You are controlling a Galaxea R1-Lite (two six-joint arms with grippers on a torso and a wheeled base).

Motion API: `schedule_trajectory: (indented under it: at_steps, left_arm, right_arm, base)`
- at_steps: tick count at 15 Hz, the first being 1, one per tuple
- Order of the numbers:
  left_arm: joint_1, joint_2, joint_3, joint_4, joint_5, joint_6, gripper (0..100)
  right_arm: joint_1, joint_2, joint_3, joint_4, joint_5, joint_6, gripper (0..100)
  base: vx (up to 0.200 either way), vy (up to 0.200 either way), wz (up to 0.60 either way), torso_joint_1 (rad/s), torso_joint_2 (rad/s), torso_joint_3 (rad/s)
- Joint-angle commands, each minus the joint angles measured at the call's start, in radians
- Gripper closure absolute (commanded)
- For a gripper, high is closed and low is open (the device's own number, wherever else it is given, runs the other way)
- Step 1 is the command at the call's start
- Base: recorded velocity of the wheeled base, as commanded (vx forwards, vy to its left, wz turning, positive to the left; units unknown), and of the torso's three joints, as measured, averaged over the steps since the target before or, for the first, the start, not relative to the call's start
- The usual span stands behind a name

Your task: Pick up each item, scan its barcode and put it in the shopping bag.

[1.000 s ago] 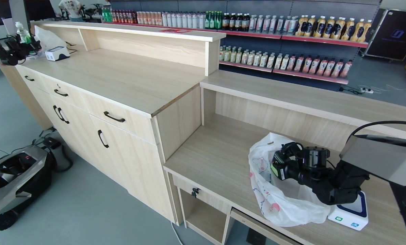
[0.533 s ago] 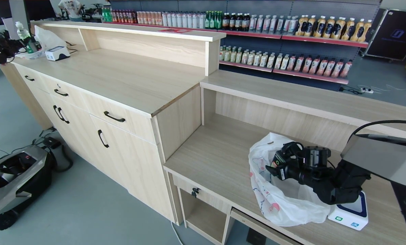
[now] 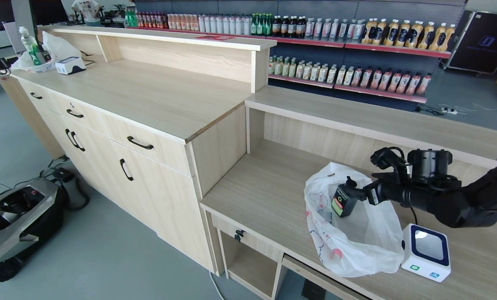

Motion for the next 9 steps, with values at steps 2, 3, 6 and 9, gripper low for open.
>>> schedule_trajectory:
  at_steps: [2, 3, 6, 9]
  left_arm:
    - [0.000, 0.000, 0.000, 0.000, 0.000, 0.000, 0]
    - [0.002, 0.000, 0.000, 0.000, 0.000, 0.000, 0]
    - [0.000, 0.000, 0.000, 0.000, 0.000, 0.000, 0]
    - [0.002, 0.000, 0.000, 0.000, 0.000, 0.000, 0]
  right_arm:
    - [-0.159, -0.384, 0.142, 0.149, 0.000, -0.173, 0]
    - [-0.211, -0.458, 0.169, 0.153, 0.003, -0.233, 0]
    - [-0.245, -0.645, 0.149, 0.196, -0.012, -0.177, 0]
    - [-0.317, -0.798, 0.136, 0.301, -0.131, -0.148, 0]
  base:
    - [0.000, 0.000, 0.00, 0.000, 0.00, 0.000]
    - [0.000, 0.000, -0.60, 0.002, 0.00, -0.002]
    - [0.000, 0.000, -0.60, -0.004, 0.00, 0.005]
    - [0.000, 0.000, -0.60, 0.009, 0.00, 0.001]
